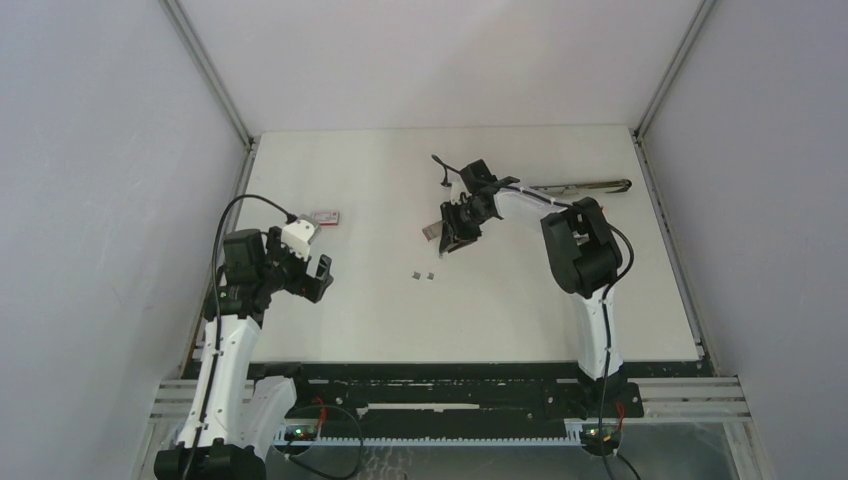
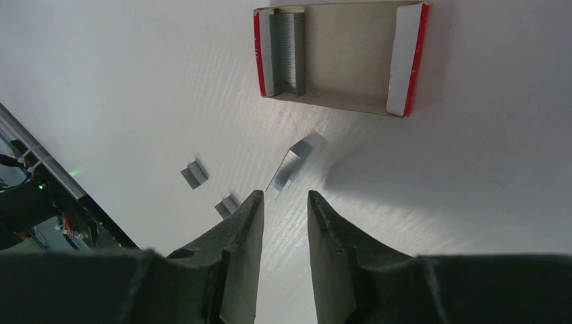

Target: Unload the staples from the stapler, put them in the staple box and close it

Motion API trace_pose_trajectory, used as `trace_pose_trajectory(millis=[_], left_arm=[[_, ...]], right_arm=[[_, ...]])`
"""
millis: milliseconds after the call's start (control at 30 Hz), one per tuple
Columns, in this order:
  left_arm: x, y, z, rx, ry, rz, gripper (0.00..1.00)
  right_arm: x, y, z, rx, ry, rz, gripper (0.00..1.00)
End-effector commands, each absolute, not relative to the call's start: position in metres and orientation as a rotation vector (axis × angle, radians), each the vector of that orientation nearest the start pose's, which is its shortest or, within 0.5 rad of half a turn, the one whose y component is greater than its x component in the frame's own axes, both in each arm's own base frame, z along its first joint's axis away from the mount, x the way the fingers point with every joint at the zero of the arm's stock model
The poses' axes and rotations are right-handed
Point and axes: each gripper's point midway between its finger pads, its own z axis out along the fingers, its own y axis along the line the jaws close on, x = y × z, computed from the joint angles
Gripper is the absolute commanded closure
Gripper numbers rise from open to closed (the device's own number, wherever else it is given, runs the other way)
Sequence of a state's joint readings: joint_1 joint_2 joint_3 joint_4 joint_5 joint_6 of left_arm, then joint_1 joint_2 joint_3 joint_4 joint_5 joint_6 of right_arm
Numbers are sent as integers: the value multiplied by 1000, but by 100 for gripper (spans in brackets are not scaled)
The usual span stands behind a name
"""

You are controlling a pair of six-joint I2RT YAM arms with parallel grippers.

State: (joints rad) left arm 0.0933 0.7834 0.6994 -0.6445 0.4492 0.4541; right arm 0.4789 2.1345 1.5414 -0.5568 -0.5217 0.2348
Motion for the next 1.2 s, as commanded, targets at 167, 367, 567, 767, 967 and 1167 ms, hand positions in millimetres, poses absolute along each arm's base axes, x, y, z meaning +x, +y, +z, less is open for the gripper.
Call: trace_pose_trajectory(millis=[167,367,567,767,967,1167], left_arm=[[243,-37,153,608,2111,-219,0],[243,-37,153,606,2114,-222,0],[243,-37,153,606,2114,-222,0],[243,-38,152,608,2117,-224,0],[243,-37,152,608,2117,-223,0],[243,-38,152,609,2116,-223,0]], right_arm=[[374,309,43,-475,2691,974,72],[375,311,43,-471,2691,982,78],[375,311,40,-469,2701,983,80],[375,312,38,-468,2704,983,80],[374,313,38,-472,2704,988,84],[374,313,37,-472,2708,993,87]])
